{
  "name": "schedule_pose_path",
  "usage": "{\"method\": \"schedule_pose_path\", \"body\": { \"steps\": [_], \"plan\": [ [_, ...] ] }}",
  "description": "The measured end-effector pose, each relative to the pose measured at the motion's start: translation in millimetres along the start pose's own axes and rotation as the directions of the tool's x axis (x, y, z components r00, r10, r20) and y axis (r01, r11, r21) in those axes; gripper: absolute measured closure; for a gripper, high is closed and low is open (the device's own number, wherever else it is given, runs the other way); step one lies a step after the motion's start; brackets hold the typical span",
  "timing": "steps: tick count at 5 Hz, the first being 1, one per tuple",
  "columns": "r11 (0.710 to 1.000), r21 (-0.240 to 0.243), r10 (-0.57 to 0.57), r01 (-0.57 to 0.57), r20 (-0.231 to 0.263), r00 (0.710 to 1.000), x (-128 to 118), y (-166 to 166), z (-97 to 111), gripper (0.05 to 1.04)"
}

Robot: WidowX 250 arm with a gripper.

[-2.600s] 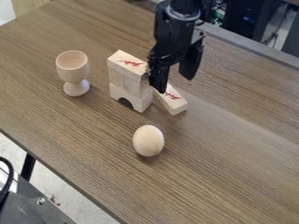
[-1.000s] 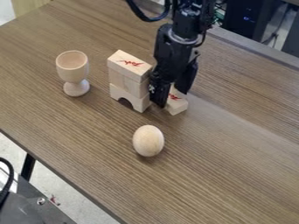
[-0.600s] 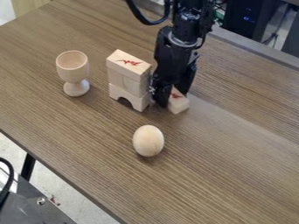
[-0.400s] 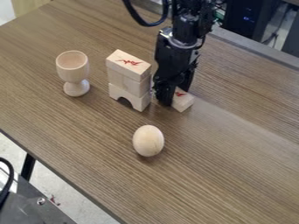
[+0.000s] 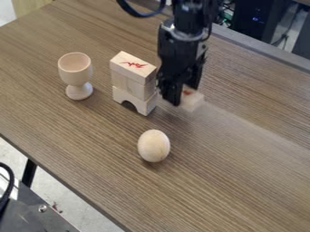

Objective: Put the block on top of the tower

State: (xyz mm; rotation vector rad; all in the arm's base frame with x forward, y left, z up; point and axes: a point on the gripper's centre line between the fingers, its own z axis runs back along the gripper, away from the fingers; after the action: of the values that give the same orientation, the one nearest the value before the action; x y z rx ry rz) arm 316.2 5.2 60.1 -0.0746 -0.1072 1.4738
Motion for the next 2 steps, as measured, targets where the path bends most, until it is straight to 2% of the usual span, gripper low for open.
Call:
{"method": "schedule_pose_path", "body": {
  "steps": [2],
  "plan": [
    [0.994,-0.109,0.006,-0.013,-0.065,0.998,4.9,-3.2,33.9,0.520]
  ]
}}
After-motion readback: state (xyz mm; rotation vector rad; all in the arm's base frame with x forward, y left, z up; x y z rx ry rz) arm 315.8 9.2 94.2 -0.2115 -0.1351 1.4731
